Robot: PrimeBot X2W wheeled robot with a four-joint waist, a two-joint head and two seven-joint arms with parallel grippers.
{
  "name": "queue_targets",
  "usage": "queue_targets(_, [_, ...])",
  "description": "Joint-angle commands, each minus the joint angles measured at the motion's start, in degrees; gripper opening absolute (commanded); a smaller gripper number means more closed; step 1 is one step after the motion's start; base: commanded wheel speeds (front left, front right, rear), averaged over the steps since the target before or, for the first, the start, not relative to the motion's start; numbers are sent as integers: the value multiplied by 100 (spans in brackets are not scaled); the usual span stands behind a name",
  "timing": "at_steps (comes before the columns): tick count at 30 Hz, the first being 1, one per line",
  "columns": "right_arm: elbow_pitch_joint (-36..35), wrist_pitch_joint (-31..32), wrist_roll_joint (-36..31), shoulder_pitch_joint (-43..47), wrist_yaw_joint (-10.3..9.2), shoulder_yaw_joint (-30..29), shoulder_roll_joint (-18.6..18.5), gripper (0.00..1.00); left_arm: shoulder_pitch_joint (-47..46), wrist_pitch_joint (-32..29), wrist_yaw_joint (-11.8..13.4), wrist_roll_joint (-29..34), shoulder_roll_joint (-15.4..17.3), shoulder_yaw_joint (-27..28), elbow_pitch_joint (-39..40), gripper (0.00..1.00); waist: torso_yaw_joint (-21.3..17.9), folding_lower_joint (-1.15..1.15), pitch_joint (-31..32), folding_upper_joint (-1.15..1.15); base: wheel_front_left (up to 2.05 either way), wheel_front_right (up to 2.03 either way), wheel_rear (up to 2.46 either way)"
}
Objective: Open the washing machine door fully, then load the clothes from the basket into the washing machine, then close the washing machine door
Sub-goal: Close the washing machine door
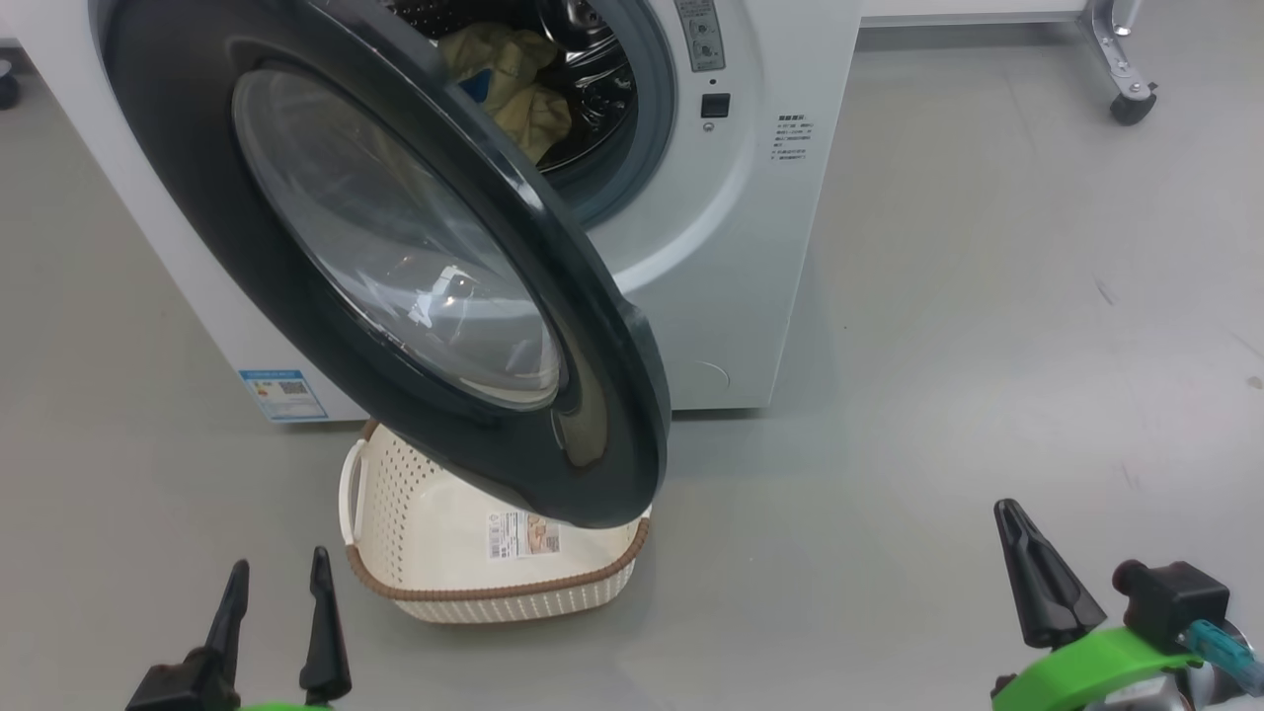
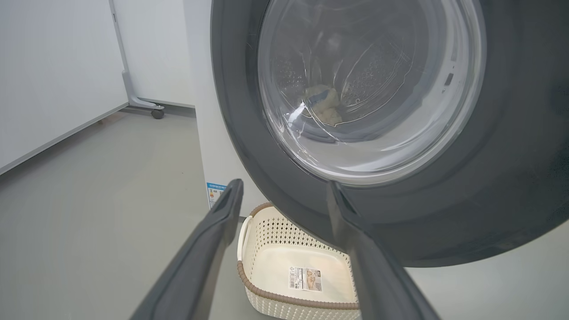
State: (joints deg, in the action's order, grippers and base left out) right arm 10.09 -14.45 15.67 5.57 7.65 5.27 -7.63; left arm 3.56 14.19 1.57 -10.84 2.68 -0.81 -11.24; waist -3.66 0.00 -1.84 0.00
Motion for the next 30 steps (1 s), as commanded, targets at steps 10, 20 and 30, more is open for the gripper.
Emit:
queue_targets(10, [-565,-55,69,-552,-16,179,-104,0,-118,81,39,-72,21,191,184,100,-17,0,10,0,0,0,0])
queue_targets(20, [-1818,-55,116,-1579,-16,786,-110,0,-157,81,17,-76,21,196,197,100,44,0,12,0,0,0,0])
queue_targets(30, [-2408,-55,178,-2418,-16,2156,-23,0,-150,81,-35,-20,20,169,244,100,280,0,-17,0,0,0,0])
